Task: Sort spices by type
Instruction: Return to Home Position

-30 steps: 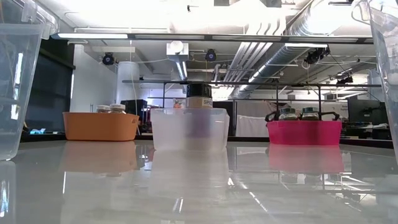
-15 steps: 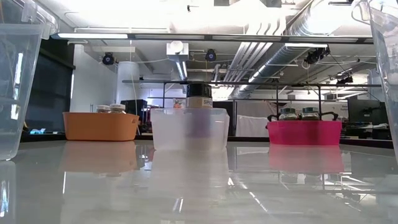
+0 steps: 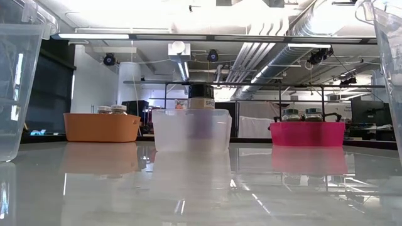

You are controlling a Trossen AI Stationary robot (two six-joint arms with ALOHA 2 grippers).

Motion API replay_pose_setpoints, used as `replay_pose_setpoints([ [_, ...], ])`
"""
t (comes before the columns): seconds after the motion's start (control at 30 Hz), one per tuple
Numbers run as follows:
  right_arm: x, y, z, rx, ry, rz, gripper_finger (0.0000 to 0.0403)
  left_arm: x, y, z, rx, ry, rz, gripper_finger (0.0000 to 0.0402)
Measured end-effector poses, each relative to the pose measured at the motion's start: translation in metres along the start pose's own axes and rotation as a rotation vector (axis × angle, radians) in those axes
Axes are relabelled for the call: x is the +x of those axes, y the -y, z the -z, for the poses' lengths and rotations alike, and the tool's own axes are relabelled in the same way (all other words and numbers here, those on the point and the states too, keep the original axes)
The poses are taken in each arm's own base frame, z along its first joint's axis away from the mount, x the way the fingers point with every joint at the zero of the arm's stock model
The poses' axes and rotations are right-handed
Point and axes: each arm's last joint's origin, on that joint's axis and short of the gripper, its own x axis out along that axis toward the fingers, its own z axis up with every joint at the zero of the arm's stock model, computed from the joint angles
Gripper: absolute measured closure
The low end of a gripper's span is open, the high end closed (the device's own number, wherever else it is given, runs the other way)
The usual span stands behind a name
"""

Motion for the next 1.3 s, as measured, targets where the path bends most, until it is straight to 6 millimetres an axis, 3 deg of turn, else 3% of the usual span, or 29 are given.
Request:
replay_pose_setpoints([
  [0.13, -0.001, 0.009, 0.020, -0.003, -0.181, 0.164, 0.0388, 0.008, -0.023, 0.003, -0.104, 0.093, -0.059, 0.0399],
  [0.27, 0.003, 0.014, 0.033, -0.024, -0.288, 0.176, 0.0391, 0.026, -0.012, 0.028, -0.199, 0.076, 0.058, 0.0401],
  [0.43, 0.026, 0.020, 0.056, 0.006, -0.355, 0.066, 0.0399, 0.066, 0.012, 0.057, -0.169, 0.113, 0.348, 0.0401],
  [0.6, 0.035, 0.040, 0.077, 0.059, -0.346, -0.069, 0.0401, 0.091, -0.016, 0.050, -0.150, 0.129, 0.309, 0.0402],
  [0.8, 0.006, 0.083, 0.094, 0.192, -0.183, -0.021, 0.0402, 0.096, -0.062, 0.043, -0.071, 0.123, 0.178, 0.0401],
  [0.93, -0.021, 0.100, 0.108, 0.294, -0.027, -0.018, 0.0402, 0.100, -0.083, 0.054, -0.038, 0.155, 0.148, 0.0401],
  [1.1, -0.042, 0.109, 0.125, 0.392, 0.176, 0.000, 0.0402, 0.115, -0.093, 0.076, -0.170, 0.340, 0.249, 0.0401],
  [1.3, -0.045, 0.115, 0.137, 0.418, 0.288, -0.010, 0.0402, 0.127, -0.094, 0.100, -0.373, 0.448, 0.292, 0.0401],
])
